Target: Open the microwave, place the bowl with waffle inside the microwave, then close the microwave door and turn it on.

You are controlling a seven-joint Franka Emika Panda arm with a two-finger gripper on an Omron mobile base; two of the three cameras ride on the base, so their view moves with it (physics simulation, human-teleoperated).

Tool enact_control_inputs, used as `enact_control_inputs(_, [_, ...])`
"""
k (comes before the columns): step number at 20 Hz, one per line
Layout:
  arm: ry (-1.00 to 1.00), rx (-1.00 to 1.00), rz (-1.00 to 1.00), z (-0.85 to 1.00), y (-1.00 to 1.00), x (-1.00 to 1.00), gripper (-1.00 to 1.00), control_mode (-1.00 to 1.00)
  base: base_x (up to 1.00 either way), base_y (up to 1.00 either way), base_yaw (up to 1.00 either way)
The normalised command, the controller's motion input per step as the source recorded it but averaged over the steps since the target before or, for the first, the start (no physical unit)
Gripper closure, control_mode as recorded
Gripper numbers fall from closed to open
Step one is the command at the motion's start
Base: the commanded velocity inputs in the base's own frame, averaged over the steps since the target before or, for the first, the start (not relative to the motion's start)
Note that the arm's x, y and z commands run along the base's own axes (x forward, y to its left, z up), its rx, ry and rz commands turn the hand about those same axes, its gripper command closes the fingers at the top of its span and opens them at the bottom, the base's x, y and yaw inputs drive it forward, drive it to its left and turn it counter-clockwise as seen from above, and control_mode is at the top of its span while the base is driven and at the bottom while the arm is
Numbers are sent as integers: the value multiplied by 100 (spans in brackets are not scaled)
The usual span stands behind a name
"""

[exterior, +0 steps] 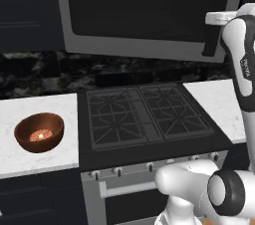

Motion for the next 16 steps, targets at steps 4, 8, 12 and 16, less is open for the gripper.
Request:
enact_control_inputs(4, [-1, -1, 0, -27, 23, -100, 100, -100, 0, 0, 0])
enact_control_inputs(8, [0, -6, 1, -48, 39, -74, -100, -100, 0, 0, 0])
enact_control_inputs(12, [0, 16, -7, -3, -74, -77, -100, -100, 0, 0, 0])
enact_control_inputs(16, [12, 23, -8, 16, -100, -43, -100, -100, 0, 0, 0])
